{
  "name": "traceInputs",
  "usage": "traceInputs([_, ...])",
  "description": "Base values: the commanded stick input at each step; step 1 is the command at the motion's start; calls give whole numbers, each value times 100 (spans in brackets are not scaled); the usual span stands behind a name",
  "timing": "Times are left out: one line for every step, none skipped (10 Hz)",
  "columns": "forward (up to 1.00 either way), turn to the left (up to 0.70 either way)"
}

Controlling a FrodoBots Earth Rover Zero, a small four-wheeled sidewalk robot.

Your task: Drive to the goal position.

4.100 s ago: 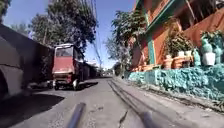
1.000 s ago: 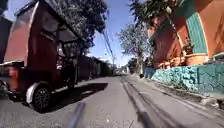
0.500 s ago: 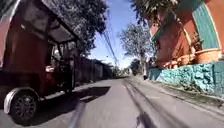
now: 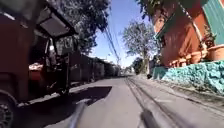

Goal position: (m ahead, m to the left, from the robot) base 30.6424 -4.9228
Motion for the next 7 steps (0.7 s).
traceInputs([85, 0])
traceInputs([85, 0])
traceInputs([85, 0])
traceInputs([85, 0])
traceInputs([85, 0])
traceInputs([85, 0])
traceInputs([85, 0])
